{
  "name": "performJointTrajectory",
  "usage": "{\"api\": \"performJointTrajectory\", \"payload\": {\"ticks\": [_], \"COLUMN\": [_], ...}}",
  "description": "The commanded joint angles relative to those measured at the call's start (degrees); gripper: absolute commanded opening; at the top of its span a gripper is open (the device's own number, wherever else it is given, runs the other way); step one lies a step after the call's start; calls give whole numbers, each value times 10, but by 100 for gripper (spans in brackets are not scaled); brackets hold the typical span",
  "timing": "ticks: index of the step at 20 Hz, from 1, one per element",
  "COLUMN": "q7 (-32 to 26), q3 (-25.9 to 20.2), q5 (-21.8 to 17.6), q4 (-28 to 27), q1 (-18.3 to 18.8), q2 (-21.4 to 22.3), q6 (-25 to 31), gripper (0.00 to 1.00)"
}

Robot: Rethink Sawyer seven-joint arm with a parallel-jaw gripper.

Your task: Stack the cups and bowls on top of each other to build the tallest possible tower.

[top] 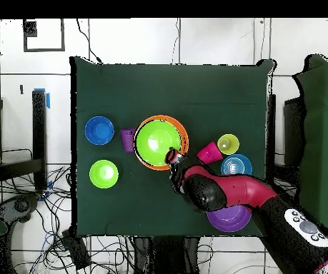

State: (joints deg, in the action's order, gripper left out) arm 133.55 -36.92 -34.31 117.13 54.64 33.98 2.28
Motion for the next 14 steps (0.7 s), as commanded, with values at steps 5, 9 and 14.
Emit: {"api": "performJointTrajectory", "payload": {"ticks": [5,9,14], "q7": [4,7,12], "q3": [43,52,60], "q5": [-56,-61,-63], "q4": [-18,-26,-30], "q1": [-33,-41,-49], "q2": [-55,-65,-74], "q6": [-36,-46,-57], "gripper": [0,0,0]}}
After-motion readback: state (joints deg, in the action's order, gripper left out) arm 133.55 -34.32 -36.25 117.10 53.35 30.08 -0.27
